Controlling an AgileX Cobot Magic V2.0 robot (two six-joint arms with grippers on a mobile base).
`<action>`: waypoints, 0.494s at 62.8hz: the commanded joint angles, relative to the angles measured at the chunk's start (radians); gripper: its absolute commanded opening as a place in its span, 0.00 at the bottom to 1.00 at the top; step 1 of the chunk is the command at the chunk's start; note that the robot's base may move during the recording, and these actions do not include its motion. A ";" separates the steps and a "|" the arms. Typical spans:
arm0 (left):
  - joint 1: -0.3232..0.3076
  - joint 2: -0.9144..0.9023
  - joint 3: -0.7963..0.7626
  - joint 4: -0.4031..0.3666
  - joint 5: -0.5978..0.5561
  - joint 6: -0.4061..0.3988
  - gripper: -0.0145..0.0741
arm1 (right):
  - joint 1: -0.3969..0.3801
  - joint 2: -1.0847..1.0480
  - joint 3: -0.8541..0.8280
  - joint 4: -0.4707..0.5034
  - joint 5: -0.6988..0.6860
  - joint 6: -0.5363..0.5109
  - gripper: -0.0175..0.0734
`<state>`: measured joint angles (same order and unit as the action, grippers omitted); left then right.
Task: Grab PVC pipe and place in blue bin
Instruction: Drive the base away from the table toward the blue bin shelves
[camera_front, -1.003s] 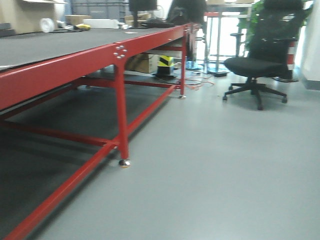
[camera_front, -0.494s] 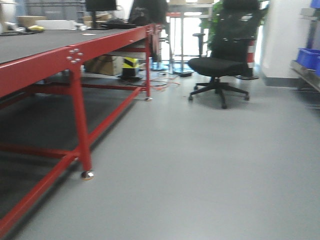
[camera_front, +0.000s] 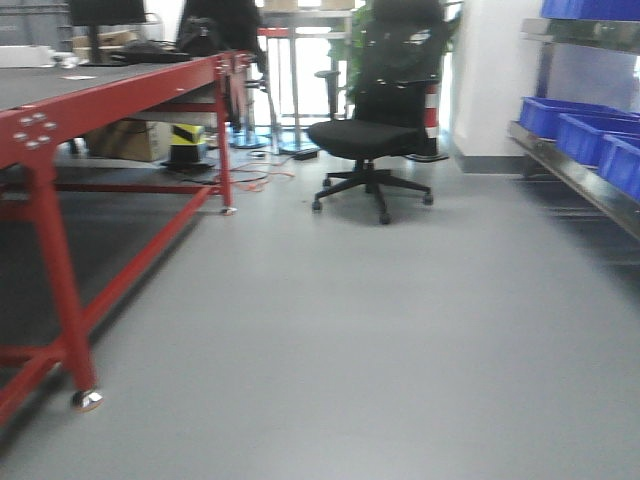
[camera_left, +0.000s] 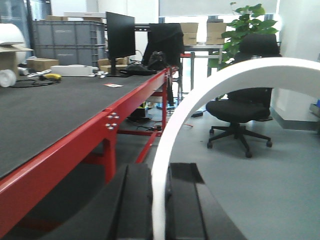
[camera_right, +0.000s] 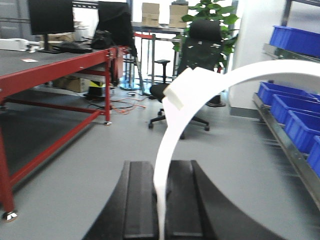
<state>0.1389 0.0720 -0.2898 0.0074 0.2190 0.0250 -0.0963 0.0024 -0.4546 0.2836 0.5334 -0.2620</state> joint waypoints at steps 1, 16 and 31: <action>0.001 -0.004 0.000 0.001 -0.027 0.001 0.04 | -0.001 -0.002 0.002 -0.001 -0.032 -0.002 0.01; 0.001 -0.004 0.000 0.001 -0.027 0.001 0.04 | -0.001 -0.002 0.002 -0.001 -0.032 -0.002 0.01; 0.001 -0.004 0.000 0.001 -0.027 0.001 0.04 | -0.001 -0.002 0.002 -0.001 -0.032 -0.002 0.01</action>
<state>0.1389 0.0720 -0.2898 0.0074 0.2190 0.0250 -0.0963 0.0024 -0.4546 0.2836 0.5334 -0.2620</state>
